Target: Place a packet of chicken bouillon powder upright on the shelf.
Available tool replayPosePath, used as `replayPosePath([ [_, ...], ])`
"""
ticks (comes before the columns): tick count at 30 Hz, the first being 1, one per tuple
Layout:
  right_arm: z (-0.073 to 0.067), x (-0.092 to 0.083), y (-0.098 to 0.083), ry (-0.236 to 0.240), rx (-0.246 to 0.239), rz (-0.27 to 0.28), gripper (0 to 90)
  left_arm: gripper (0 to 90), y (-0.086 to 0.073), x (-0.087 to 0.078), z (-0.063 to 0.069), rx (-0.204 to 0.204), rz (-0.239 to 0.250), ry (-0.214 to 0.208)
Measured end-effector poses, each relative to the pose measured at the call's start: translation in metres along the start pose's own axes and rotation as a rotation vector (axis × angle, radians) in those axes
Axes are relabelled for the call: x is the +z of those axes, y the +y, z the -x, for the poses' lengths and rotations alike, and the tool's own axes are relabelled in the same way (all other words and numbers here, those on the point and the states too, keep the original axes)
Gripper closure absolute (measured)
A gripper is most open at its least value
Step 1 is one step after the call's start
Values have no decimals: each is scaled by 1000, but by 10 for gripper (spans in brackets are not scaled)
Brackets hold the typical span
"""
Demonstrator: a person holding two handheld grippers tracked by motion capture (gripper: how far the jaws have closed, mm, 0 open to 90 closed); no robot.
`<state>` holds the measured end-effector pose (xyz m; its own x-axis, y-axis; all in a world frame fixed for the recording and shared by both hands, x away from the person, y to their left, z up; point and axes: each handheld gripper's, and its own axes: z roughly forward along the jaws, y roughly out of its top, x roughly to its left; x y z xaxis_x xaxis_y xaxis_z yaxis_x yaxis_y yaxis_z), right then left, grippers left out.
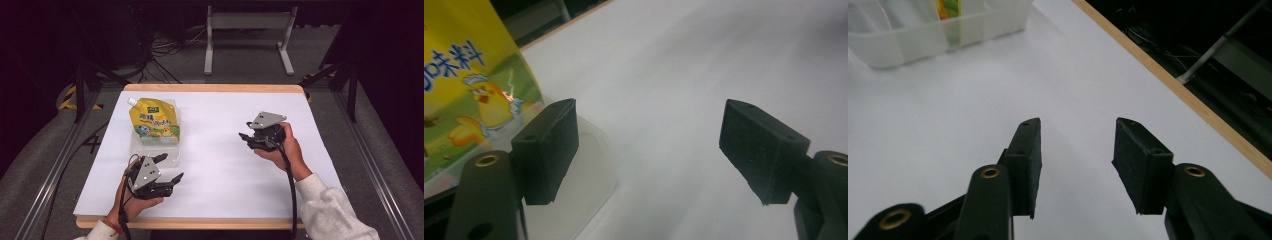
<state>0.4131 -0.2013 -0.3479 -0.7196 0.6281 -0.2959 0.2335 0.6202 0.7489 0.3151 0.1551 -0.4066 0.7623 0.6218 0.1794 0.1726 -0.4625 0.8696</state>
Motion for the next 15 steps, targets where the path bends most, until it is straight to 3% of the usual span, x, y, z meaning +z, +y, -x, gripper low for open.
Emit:
replayPosePath([
  [6,1,-5,-19,-14,4,-38,455,241,-6,10,6,18,-41,-30],
  [9,2,-11,-29,-28,5,-53,436,242,-12,14,8,30,-63,-9],
  [12,1,-17,-35,-20,17,-54,427,242,-16,17,7,23,-79,-24],
  [15,-2,-25,-47,-36,-6,-65,396,237,-18,18,8,17,-84,-49],
])
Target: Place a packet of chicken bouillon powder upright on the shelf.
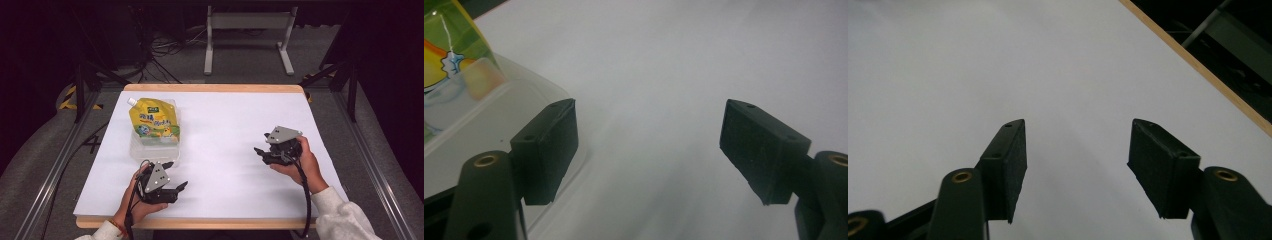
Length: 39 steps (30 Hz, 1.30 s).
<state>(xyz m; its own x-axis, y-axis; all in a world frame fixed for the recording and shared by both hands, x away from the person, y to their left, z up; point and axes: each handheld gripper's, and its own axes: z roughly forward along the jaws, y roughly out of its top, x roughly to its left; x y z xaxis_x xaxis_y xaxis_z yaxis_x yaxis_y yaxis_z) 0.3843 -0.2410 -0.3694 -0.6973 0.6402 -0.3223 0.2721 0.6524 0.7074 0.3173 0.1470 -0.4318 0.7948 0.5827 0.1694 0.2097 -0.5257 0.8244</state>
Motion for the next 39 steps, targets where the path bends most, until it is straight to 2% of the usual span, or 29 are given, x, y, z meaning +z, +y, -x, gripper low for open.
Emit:
replayPosePath([
  [3,-1,-2,-5,-7,-7,-4,382,230,0,1,1,10,-2,-9],
  [4,0,-6,-16,-18,0,-14,358,227,-1,1,2,11,-3,-12],
  [7,1,-11,-31,-25,25,-10,333,213,-3,3,4,16,-17,-15],
  [8,1,-11,-31,-25,25,-10,333,213,-4,4,4,13,-19,-22],
  [12,2,-19,-57,-47,67,-17,298,205,-5,4,3,5,-21,-30],
  [16,-1,-29,-83,-69,79,-16,266,191,-7,5,4,2,-28,-38],
  [20,-3,-42,-108,-71,103,-6,242,174,-9,6,2,-8,-35,-44],
  [22,-5,-48,-119,-76,121,7,229,166,-9,7,3,-3,-42,-44],
  [25,-7,-55,-137,-75,180,31,211,144,-10,7,5,15,-48,-43],
  [27,-9,-59,-147,-94,196,28,187,130,-11,6,5,5,-38,-58],
  [28,-10,-61,-151,-102,198,18,184,123,-11,7,5,2,-36,-63],
  [30,-10,-63,-156,-113,233,32,164,116,-10,8,6,6,-37,-69],
  [33,-9,-67,-156,-119,260,46,147,104,-10,10,7,3,-34,-79],
  [37,-11,-68,-153,-130,256,43,143,89,-10,10,7,0,-33,-83],
  [39,-12,-67,-153,-136,249,24,142,83,-10,10,7,4,-35,-82],
])
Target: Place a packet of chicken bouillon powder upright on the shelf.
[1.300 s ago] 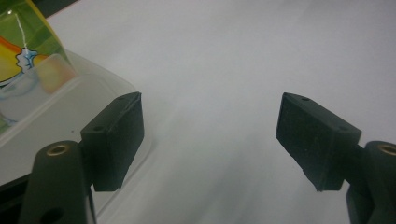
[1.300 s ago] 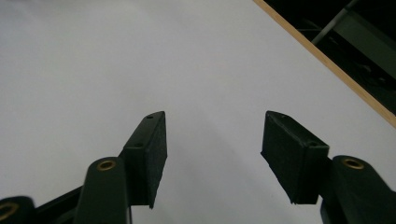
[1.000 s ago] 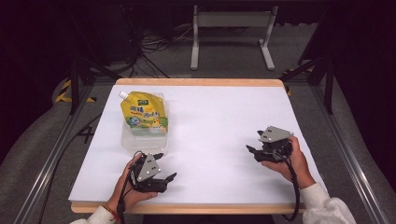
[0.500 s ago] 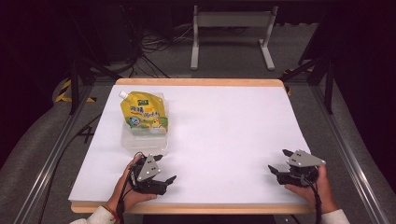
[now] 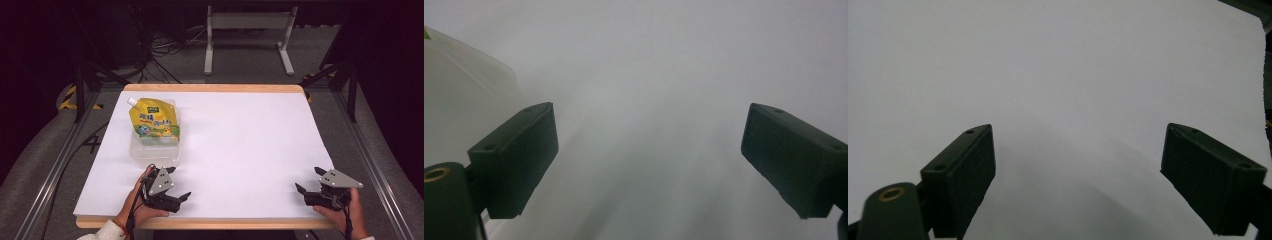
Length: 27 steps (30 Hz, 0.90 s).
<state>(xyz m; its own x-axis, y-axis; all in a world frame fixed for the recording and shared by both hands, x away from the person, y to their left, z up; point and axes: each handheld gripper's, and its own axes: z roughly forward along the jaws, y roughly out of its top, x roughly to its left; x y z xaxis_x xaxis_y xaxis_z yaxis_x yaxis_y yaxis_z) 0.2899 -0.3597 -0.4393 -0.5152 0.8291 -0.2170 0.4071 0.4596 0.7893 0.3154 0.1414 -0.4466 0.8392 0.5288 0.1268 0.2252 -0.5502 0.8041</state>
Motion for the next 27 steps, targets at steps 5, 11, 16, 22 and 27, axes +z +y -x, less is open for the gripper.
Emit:
replayPosePath([
  [5,-2,2,1,10,-6,-14,149,78,1,0,-2,-10,2,-1],
  [11,-2,4,1,15,-7,-25,149,77,2,0,-1,-3,-1,-2],
  [16,-4,2,3,8,-15,-11,137,77,2,1,0,5,-6,-5],
  [22,-5,1,5,-13,-16,13,144,77,2,2,-2,1,-12,-2],
  [27,-7,0,6,-13,-14,22,145,77,2,2,-2,4,-11,-5],
])
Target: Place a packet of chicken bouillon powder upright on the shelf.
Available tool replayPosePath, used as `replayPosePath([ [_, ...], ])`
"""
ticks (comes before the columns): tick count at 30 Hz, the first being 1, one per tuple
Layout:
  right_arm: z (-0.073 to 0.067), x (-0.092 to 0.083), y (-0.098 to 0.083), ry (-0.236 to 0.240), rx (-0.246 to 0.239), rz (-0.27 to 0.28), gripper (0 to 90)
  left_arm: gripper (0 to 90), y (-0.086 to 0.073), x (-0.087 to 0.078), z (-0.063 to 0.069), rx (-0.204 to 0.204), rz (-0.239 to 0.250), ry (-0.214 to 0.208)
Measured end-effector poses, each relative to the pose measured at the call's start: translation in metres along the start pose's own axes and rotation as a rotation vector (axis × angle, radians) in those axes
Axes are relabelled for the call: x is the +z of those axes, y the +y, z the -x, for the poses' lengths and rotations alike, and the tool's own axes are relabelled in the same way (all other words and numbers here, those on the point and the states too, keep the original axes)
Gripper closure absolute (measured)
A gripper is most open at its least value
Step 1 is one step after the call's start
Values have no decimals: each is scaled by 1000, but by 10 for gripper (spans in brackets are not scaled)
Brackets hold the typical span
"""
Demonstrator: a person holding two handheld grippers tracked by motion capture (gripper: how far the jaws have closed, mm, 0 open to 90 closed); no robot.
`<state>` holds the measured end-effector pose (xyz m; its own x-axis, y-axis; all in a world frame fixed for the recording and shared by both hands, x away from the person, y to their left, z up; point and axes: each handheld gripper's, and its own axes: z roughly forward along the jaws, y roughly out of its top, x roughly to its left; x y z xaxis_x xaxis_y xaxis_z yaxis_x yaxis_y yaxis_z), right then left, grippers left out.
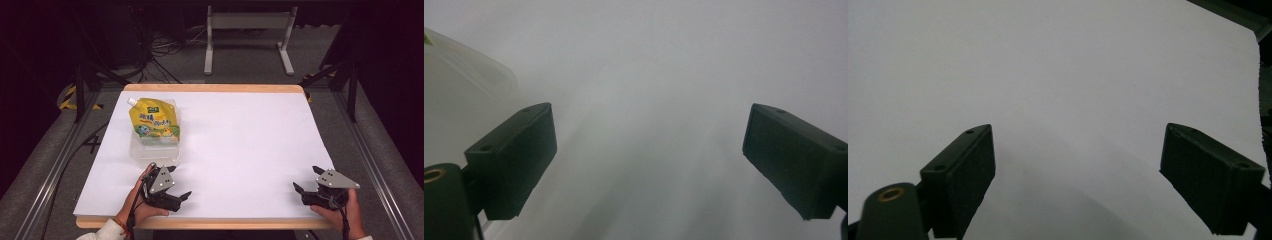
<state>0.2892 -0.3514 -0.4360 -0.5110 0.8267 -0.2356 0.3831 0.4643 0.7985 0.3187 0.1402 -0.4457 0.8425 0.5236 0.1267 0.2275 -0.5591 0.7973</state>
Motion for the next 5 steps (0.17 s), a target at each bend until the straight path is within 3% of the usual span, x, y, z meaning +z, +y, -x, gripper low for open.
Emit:
replayPosePath([
  [5,-2,1,1,0,-6,-2,145,77,0,-1,0,-4,-2,1],
])
